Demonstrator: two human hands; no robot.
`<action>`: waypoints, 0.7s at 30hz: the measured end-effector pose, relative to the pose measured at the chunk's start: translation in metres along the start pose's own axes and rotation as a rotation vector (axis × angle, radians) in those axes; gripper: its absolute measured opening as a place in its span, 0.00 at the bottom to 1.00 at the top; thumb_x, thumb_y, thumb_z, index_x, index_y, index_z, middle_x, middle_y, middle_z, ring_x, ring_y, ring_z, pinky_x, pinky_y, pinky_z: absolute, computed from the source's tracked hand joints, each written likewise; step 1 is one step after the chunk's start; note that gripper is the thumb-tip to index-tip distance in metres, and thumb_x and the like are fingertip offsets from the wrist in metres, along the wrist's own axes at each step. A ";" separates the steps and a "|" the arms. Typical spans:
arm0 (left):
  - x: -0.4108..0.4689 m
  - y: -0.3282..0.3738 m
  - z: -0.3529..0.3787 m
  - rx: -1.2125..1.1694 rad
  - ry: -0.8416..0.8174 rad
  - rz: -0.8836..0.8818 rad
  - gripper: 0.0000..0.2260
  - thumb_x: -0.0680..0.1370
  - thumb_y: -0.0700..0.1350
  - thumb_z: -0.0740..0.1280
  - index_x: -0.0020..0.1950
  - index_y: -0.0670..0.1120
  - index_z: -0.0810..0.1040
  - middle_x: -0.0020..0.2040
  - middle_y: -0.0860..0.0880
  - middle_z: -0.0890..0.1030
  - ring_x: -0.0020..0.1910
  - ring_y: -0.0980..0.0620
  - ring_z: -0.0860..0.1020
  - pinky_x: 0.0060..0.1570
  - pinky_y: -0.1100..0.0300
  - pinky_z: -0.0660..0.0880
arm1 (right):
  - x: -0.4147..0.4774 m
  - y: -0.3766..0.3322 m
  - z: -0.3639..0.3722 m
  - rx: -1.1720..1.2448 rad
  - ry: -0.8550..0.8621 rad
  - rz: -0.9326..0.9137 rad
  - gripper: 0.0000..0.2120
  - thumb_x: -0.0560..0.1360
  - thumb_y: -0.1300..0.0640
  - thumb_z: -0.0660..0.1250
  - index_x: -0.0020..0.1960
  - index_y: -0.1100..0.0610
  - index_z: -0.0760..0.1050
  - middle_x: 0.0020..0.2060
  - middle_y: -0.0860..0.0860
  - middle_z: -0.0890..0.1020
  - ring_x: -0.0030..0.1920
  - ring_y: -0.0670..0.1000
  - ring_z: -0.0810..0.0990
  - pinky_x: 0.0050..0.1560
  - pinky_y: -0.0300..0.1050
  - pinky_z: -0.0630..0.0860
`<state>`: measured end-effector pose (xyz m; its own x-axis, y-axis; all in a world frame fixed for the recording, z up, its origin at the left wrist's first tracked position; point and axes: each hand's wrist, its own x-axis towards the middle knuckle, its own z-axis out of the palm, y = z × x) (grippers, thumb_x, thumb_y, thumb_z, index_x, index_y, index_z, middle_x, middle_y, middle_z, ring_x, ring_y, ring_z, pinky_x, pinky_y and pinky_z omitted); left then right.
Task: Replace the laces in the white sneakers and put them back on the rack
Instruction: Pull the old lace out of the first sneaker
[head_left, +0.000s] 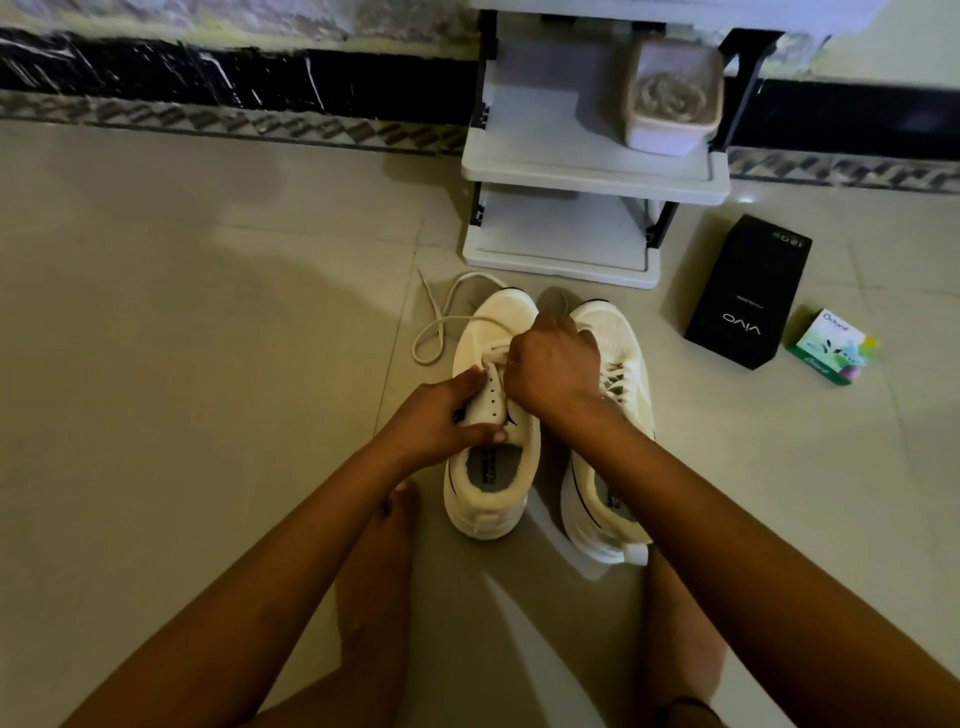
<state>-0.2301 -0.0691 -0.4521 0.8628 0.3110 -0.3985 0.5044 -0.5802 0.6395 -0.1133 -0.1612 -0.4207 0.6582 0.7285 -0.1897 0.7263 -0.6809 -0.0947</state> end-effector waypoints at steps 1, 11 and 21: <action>0.000 0.000 0.000 -0.002 -0.003 -0.002 0.36 0.72 0.54 0.72 0.75 0.49 0.60 0.69 0.46 0.72 0.64 0.49 0.73 0.55 0.66 0.66 | 0.001 0.001 -0.001 0.023 0.016 -0.002 0.13 0.75 0.51 0.63 0.55 0.56 0.79 0.56 0.56 0.75 0.58 0.56 0.73 0.56 0.49 0.68; -0.002 0.002 0.001 -0.045 0.009 -0.015 0.36 0.72 0.53 0.72 0.75 0.49 0.60 0.70 0.48 0.71 0.66 0.51 0.71 0.55 0.68 0.64 | 0.000 0.007 -0.004 0.776 -0.197 0.149 0.08 0.72 0.57 0.70 0.51 0.56 0.79 0.53 0.55 0.79 0.54 0.54 0.77 0.52 0.45 0.74; -0.002 0.002 0.002 -0.042 0.019 0.000 0.34 0.72 0.53 0.72 0.74 0.54 0.60 0.67 0.49 0.74 0.64 0.51 0.73 0.51 0.70 0.64 | 0.001 0.012 0.005 0.192 0.006 -0.055 0.14 0.77 0.50 0.60 0.56 0.54 0.79 0.54 0.54 0.77 0.56 0.56 0.74 0.54 0.49 0.70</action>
<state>-0.2312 -0.0724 -0.4510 0.8633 0.3251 -0.3860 0.5046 -0.5480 0.6671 -0.1044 -0.1690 -0.4267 0.6205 0.7649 -0.1729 0.7102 -0.6416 -0.2897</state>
